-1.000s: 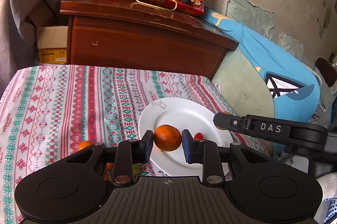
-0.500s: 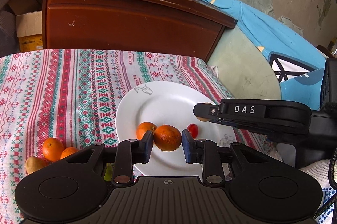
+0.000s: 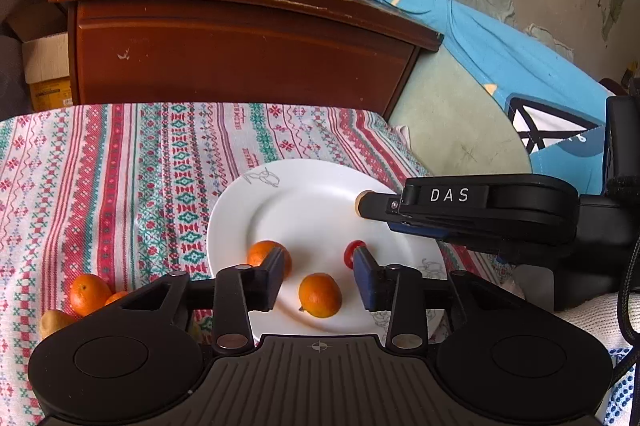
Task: Organize fruits
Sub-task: 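Lower the tangerine and kiwi onto the plate and open both tools, then move both tools back over the remaining fruit cluster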
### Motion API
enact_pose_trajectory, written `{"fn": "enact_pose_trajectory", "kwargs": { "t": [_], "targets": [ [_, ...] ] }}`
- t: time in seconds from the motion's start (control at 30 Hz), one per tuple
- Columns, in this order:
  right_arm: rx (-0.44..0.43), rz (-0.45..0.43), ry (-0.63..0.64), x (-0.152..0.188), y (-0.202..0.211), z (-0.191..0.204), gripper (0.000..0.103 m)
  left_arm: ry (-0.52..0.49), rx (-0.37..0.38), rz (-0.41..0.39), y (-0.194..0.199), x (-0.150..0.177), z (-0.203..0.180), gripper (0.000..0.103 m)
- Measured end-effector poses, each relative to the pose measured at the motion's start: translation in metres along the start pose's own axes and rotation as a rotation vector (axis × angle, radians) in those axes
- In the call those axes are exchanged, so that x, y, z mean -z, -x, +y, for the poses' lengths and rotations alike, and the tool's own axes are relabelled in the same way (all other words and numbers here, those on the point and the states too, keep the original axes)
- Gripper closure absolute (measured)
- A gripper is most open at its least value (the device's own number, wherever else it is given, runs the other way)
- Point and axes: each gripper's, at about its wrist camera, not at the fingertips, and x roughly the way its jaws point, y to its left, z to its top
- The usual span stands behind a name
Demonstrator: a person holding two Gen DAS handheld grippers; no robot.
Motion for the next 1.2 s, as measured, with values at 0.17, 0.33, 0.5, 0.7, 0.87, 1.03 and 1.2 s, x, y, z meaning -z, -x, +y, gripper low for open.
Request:
{"fn": "enact_pose_trajectory", "kwargs": {
  "t": [0.17,0.33,0.5,0.7,0.87,1.03,1.2],
  "targets": [
    [-0.017,-0.007,0.016,0.001,0.009,0.009,0.066,0.028,-0.026,-0.014,0.019,-0.012,0.007,0.057],
    [-0.036,-0.014,0.025,0.005,0.023,0.015,0.064,0.059,-0.064,-0.028,0.042,-0.021,0.020,0.056],
    [-0.069,-0.026,0.016,0.011,0.036,0.021,0.060,0.092,-0.116,-0.028,0.065,-0.027,0.039,0.056],
    [-0.086,-0.008,0.089,0.026,0.041,0.039,0.060,0.158,-0.156,-0.030,0.087,-0.022,0.067,0.056],
    [-0.116,0.017,0.111,0.044,0.045,0.052,0.060,0.192,-0.212,-0.018,0.092,-0.018,0.085,0.056],
    [-0.145,0.051,0.146,0.066,0.046,0.066,0.060,0.186,-0.266,-0.021,0.099,-0.011,0.099,0.056],
    [-0.163,0.077,0.200,0.083,0.047,0.081,0.060,0.174,-0.274,0.010,0.098,0.004,0.109,0.056]
  ]
}}
